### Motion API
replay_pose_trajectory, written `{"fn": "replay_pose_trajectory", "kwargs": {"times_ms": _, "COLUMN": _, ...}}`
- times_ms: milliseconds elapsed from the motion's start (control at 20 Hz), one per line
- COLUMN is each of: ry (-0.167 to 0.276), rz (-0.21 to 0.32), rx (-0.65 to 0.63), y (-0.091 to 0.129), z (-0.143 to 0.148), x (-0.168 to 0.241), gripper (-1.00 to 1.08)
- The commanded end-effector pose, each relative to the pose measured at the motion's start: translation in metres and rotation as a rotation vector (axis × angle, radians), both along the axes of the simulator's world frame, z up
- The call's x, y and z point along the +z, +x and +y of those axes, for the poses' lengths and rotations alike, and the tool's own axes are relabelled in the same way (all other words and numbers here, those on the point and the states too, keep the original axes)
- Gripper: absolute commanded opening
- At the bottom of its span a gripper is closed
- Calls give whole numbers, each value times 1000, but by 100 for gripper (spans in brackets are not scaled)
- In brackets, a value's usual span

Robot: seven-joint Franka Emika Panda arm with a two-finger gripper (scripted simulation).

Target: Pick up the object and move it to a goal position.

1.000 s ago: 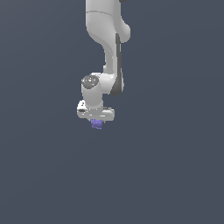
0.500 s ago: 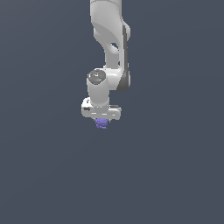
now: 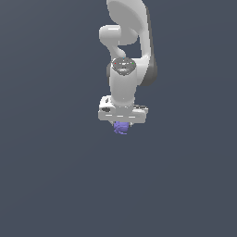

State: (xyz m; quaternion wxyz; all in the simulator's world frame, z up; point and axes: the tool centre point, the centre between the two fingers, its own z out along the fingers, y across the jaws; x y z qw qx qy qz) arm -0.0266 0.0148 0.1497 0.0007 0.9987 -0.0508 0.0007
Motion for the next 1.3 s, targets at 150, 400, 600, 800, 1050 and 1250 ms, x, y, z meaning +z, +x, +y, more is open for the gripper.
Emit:
{"fn": "replay_pose_trajectory", "kwargs": {"times_ms": 150, "ry": -1, "rz": 0, "rx": -1, "y": 22, "z": 45, "x": 47, "gripper": -100}}
{"fn": "replay_pose_trajectory", "kwargs": {"times_ms": 400, "ry": -1, "rz": 0, "rx": -1, "y": 41, "z": 81, "x": 85, "gripper": -100}}
{"fn": "replay_pose_trajectory", "kwargs": {"times_ms": 600, "ry": 0, "rz": 1, "rx": -1, "y": 55, "z": 105, "x": 110, "gripper": -100}}
{"fn": "replay_pose_trajectory", "kwargs": {"times_ms": 800, "ry": 0, "rz": 1, "rx": -1, "y": 66, "z": 126, "x": 132, "gripper": -100}}
{"fn": "replay_pose_trajectory", "kwargs": {"times_ms": 1050, "ry": 1, "rz": 1, "rx": -1, "y": 79, "z": 149, "x": 155, "gripper": -100}}
{"fn": "replay_pose_trajectory", "kwargs": {"times_ms": 1250, "ry": 1, "rz": 1, "rx": -1, "y": 89, "z": 165, "x": 171, "gripper": -100}}
